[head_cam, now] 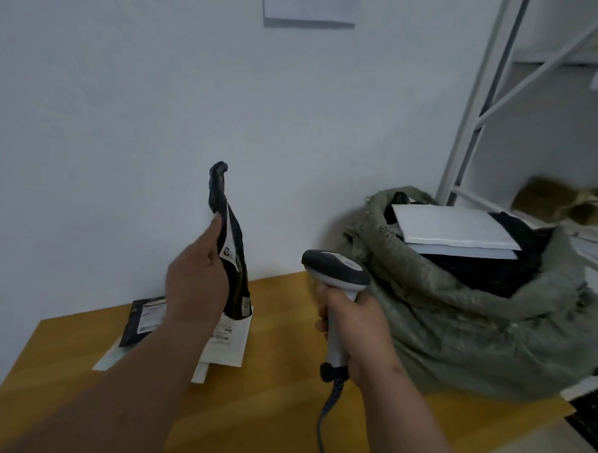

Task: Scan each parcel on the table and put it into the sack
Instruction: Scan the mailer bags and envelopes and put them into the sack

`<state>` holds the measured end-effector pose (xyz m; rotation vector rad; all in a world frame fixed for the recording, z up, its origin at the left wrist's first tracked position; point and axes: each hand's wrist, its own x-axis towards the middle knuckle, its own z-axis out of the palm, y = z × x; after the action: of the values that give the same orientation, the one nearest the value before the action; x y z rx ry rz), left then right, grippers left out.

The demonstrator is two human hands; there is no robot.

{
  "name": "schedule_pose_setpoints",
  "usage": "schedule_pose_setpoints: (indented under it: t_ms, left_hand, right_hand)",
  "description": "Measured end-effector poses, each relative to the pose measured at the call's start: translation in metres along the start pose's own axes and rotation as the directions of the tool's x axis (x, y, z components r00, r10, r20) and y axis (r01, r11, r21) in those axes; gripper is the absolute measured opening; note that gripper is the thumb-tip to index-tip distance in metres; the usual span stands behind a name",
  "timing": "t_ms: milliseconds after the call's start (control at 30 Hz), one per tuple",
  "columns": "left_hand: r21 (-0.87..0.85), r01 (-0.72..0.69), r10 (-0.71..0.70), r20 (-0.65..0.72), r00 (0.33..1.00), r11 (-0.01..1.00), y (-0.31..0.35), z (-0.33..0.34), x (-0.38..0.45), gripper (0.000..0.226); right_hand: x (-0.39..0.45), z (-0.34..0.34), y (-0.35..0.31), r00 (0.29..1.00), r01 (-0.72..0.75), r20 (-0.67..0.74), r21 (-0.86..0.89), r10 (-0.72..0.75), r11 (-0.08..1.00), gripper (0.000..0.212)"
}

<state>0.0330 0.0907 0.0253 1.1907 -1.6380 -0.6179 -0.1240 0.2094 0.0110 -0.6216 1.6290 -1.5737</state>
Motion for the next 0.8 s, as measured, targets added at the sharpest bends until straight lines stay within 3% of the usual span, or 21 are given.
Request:
schedule_pose_setpoints:
  t_ms: [100, 200, 300, 400, 500, 633, 700, 733, 800]
  left_hand:
    - [0.054, -0.146, 0.148, -0.025, 0.989, 0.988, 0.031, 0.017, 0.013, 0.059]
    - [0.101, -0.345, 0.352, -0.058, 0.934, 0.933, 0.075, 0.047, 0.029, 0.059]
    - [0.02, -0.473, 0.473, -0.062, 0.879, 0.881, 0.128, 0.085, 0.038, 0.054]
    - [-0.084, -0.566, 0.567, -0.014, 0.824, 0.82, 0.185, 0.13, 0.034, 0.053]
    - [-0.07, -0.672, 0.676, 0.092, 0.731, 0.737, 0.232, 0.175, 0.016, 0.058]
    - [0.021, -0.681, 0.588, 0.485, 0.647, 0.732, 0.251, 0.229, -0.016, 0.053]
    - [-0.003, -0.691, 0.492, 0.705, 0.511, 0.723, 0.243, 0.252, -0.03, 0.049]
    - [0.032, -0.713, 0.416, 0.793, 0.445, 0.701, 0.238, 0.261, -0.036, 0.047]
    - [0.205, -0.734, 0.174, 0.898, 0.404, 0.648, 0.229, 0.271, -0.045, 0.049]
  right_hand:
    - [-0.001, -0.026, -0.023, 0.996, 0.08, -0.03, -0.005, -0.08, 0.997, 0.016]
    - [0.003, -0.059, -0.043, 0.989, 0.141, -0.057, 0.012, -0.14, 0.99, 0.015]
    - [0.009, -0.099, -0.063, 0.982, 0.174, -0.079, 0.023, -0.172, 0.984, 0.015]
    - [0.013, -0.149, -0.084, 0.973, 0.195, -0.133, 0.048, -0.187, 0.98, 0.015]
    - [0.016, -0.197, -0.099, 0.962, 0.215, -0.191, 0.097, -0.194, 0.972, 0.012]
    - [0.022, -0.249, -0.099, 0.935, 0.243, -0.294, 0.13, -0.196, 0.961, 0.012]
    - [0.024, -0.269, -0.093, 0.928, 0.248, -0.321, 0.146, -0.191, 0.958, 0.009]
    - [0.025, -0.278, -0.089, 0.926, 0.244, -0.33, 0.147, -0.185, 0.959, 0.009]
    - [0.027, -0.29, -0.083, 0.929, 0.214, -0.334, 0.138, -0.158, 0.967, 0.012]
